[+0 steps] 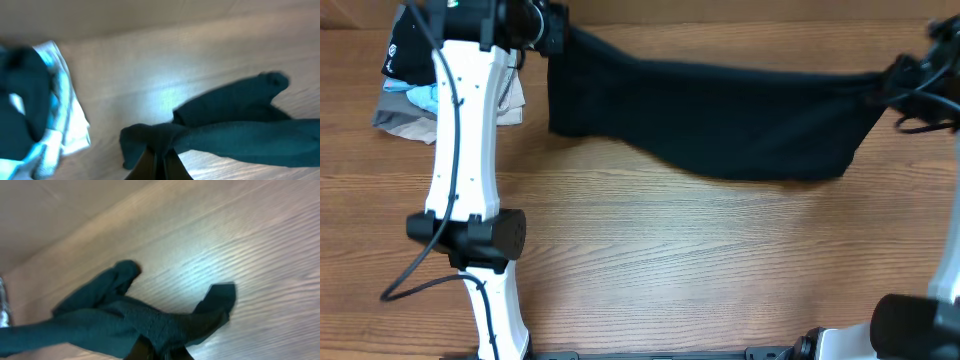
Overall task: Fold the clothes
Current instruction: 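Lift the shirt with both grippers and lay it flat on the table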
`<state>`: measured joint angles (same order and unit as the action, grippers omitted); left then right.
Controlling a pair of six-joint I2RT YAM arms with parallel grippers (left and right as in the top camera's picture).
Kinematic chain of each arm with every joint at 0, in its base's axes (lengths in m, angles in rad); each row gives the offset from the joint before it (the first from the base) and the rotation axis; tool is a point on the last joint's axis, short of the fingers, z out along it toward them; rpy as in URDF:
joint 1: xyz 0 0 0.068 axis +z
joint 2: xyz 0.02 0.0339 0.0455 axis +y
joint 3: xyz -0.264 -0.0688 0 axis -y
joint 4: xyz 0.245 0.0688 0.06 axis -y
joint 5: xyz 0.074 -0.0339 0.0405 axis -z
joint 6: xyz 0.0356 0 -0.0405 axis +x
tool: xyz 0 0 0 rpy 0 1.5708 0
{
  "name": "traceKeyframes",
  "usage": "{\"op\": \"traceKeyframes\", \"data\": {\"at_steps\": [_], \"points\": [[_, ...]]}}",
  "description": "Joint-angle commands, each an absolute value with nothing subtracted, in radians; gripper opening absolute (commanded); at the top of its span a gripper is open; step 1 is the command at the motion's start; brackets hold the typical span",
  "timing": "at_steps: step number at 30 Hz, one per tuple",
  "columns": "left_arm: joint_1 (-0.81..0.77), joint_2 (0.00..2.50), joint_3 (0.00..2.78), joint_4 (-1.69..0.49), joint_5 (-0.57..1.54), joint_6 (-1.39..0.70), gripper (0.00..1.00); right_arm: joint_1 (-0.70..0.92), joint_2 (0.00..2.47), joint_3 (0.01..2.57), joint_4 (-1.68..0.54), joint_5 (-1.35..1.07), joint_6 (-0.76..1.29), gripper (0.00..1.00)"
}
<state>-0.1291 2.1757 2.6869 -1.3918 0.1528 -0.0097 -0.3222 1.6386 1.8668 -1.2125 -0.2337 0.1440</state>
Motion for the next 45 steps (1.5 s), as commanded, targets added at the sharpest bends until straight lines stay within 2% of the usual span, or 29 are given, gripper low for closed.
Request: {"op": "traceKeyframes", "data": {"at_steps": [1, 10, 18, 36, 45], "points": [[-0.124, 2.086, 2.81, -1.403, 0.146, -0.026, 0.04, -0.356, 1.61, 2.044, -1.286, -0.225, 0.122, 0.04], [-0.124, 1.885, 2.889, -1.401, 0.145, -0.026, 0.04, -0.452, 1.609, 2.457, -1.576, -0.229, 0.096, 0.04], [-0.124, 1.739, 2.889, -1.38, 0.094, -0.026, 0.04, -0.469, 1.577, 2.666, -1.664, -0.241, 0.078, 0.04], [-0.124, 1.91, 2.881, -1.322, 0.005, -0.023, 0.04, -0.465, 1.68, 2.67, -1.686, -0.294, 0.043, 0.04], [-0.124, 1.834, 2.884, -1.279, -0.011, -0.022, 0.04, -0.465, 1.587, 2.673, -1.648, -0.294, 0.044, 0.04]]}}
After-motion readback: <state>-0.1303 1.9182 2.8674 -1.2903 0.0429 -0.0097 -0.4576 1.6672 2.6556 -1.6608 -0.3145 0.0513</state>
